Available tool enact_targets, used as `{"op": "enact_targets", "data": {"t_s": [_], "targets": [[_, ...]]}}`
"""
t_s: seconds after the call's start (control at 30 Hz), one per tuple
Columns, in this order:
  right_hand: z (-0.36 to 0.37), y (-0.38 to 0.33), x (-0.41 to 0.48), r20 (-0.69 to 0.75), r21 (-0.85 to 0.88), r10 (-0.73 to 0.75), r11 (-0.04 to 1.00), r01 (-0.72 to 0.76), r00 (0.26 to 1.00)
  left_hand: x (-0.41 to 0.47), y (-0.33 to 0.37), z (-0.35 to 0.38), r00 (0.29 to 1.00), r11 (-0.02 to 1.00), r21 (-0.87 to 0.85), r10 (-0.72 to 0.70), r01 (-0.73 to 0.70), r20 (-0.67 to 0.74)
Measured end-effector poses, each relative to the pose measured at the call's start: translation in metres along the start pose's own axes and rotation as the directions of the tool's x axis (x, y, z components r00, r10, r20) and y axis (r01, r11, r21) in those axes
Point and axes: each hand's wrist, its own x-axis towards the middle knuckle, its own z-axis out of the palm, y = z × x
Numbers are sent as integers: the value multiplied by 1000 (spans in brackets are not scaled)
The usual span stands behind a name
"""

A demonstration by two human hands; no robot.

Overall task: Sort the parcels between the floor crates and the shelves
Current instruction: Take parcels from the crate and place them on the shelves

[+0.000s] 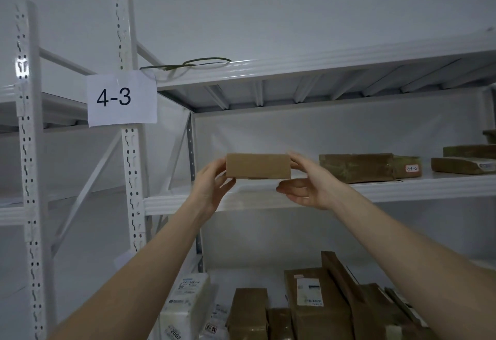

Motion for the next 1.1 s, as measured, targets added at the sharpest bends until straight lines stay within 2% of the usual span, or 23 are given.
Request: {"op": "enact_targets", "data": {"t_s": [0.1,0.23,0.57,0.67,0.83,0.93,1.1], "targets": [[1,9,6,-8,3,20,1000,-20,1000,0,-4,-8,999,1000,15,21,-21,26],[9,24,18,-19,21,-80,997,80,997,-2,-6,-14,1000,993,115,13,-15,22],[17,36,32,-85,61,-152,986,158,985,-6,-12,-16,998,930,368,-44,23,48],[18,36,34,-78,37,-149,988,153,986,-3,-11,-17,999,916,401,-31,24,13],[23,39,36,-72,-89,-171,982,164,983,3,-13,-21,999,910,415,-19,4,32],[29,45,38,-83,-78,-197,979,191,977,1,-16,-21,998,900,435,-8,-22,67],[41,64,43,-58,-130,-255,960,246,965,-10,-18,-23,999,892,450,19,-37,45]]}}
